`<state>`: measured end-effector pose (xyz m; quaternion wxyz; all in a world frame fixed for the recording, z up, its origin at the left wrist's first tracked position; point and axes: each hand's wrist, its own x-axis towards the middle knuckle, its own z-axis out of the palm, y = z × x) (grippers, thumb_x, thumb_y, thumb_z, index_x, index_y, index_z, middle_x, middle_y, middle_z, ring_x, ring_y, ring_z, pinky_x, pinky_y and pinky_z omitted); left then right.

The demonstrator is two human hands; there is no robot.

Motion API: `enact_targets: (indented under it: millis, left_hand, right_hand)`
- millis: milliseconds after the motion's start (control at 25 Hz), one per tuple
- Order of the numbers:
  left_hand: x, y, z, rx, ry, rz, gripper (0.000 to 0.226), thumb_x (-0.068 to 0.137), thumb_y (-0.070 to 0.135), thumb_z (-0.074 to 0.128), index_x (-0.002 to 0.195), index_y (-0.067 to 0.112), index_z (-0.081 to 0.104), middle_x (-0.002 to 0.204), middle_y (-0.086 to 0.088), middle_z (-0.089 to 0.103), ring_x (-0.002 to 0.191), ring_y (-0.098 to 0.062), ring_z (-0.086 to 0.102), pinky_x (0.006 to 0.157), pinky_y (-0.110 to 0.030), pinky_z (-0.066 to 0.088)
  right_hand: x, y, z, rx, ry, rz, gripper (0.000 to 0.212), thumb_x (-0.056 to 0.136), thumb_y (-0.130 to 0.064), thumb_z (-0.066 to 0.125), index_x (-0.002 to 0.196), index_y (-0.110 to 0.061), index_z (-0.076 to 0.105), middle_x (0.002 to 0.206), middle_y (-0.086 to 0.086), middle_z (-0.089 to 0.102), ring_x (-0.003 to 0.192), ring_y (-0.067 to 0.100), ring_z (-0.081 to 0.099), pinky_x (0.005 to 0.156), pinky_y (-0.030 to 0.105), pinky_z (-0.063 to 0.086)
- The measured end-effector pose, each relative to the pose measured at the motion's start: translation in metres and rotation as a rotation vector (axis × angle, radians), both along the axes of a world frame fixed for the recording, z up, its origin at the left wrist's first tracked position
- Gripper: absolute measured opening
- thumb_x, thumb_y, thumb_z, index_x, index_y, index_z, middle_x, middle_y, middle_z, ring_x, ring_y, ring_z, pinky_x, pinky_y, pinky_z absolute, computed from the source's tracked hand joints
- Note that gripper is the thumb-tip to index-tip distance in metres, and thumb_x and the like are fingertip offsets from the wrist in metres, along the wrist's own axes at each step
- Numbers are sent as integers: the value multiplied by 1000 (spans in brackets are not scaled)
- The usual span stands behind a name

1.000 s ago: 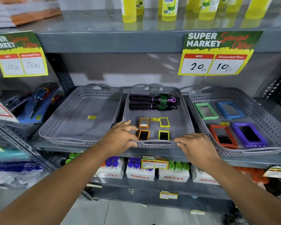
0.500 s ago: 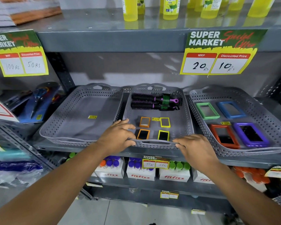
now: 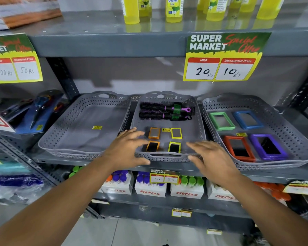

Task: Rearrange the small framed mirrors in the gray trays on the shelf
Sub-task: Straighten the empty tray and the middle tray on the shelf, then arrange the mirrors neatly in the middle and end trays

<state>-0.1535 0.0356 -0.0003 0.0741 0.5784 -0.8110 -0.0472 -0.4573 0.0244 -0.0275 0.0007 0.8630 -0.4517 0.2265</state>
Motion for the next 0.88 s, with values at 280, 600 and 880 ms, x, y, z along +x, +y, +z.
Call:
enact_targets:
  millis: [280,600,880]
  left_hand:
    - [-136,-7,4,-132,96,-162,71,78,66,57,136,26,48,151,-5,37,144,-25,21,117,-45,18]
    - [-294,-6,-10,-95,-62,-364,50,88,45,57,127,14,54,134,-9,55,139,-31,32,117,-45,11]
    - [-301,-13,-13,-111,-114,-316,14,79,3,62,79,16,63,77,-6,69,78,-29,64,105,-38,32]
  right_hand:
    - [-113,-21,36,73,-39,-228,52,90,-54,51,118,-13,68,119,8,69,110,27,63,97,45,49]
    - [-243,0,27,281,230,-337,45,75,-49,75,115,-29,69,112,-2,72,102,19,65,87,37,52]
    - [-247,5,4,1,82,-258,16,77,-9,80,91,-16,77,83,-1,77,76,23,72,72,37,53]
